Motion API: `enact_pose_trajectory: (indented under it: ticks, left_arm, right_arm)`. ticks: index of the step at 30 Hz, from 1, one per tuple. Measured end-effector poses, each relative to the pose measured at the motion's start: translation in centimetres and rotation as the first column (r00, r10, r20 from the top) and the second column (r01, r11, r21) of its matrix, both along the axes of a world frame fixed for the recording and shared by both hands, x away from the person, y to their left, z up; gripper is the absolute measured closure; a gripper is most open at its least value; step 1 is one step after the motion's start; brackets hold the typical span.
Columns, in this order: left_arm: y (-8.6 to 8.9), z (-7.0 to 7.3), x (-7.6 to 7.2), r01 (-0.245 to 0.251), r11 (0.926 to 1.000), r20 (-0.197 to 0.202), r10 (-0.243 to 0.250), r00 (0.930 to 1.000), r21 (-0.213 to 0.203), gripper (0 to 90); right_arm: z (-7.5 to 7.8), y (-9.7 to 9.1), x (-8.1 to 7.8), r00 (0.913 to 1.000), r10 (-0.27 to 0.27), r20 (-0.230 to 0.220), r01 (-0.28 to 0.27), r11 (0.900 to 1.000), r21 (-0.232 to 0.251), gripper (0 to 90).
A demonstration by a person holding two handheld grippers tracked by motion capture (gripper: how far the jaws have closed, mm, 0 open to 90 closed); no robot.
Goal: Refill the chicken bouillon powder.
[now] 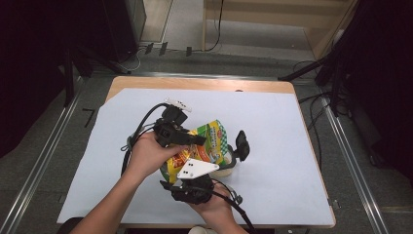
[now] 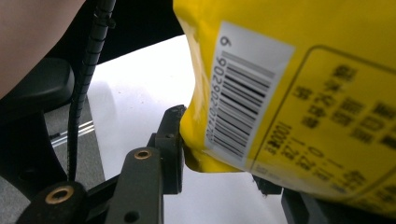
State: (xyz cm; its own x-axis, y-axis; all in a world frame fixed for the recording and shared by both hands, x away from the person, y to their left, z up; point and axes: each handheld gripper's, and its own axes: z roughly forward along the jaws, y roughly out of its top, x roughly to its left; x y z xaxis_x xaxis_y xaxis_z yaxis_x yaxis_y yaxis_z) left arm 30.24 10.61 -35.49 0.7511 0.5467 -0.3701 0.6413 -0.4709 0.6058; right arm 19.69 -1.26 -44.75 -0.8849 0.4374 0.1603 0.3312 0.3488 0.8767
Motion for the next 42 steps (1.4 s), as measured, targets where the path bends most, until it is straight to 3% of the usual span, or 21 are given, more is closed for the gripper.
enact_pose_trajectory:
  ticks: [10, 27, 32, 36, 42]
  left_arm:
    - [0.1, 0.2, 0.7, -0.014, 0.9999, -0.03, 0.014, 0.9995, -0.006, 81.1]
    - [0.0, 0.5, 2.2, -0.025, 0.9996, -0.059, 0.026, 0.9979, 0.016, 81.3]
    - [-0.3, 1.1, 3.3, -0.031, 0.9994, -0.079, 0.032, 0.9963, 0.012, 81.2]
    - [-0.4, 1.2, 3.1, -0.027, 0.9996, -0.069, 0.027, 0.9972, -0.001, 81.1]
    - [-0.7, 1.2, 2.8, -0.01, 0.9998, -0.057, 0.011, 0.9983, 0.019, 80.8]
  right_arm:
    - [0.3, 0.3, 0.4, 0.9997, -0.01, -0.021, 0.011, 0.9995, 0.029, 61.8]
    - [0.6, 0.6, 1.7, 0.9993, 0.002, -0.037, 0.0, 0.9994, 0.034, 59.5]
    - [1.3, 0.6, 2.5, 0.9987, -0.005, -0.051, 0.007, 0.9996, 0.027, 61.2]
    - [1.6, 0.3, 2.7, 0.9991, -0.009, -0.041, 0.01, 0.9997, 0.024, 61.8]
    - [1.2, 0.2, 2.5, 0.9996, -0.006, -0.029, 0.007, 0.9996, 0.029, 62.9]
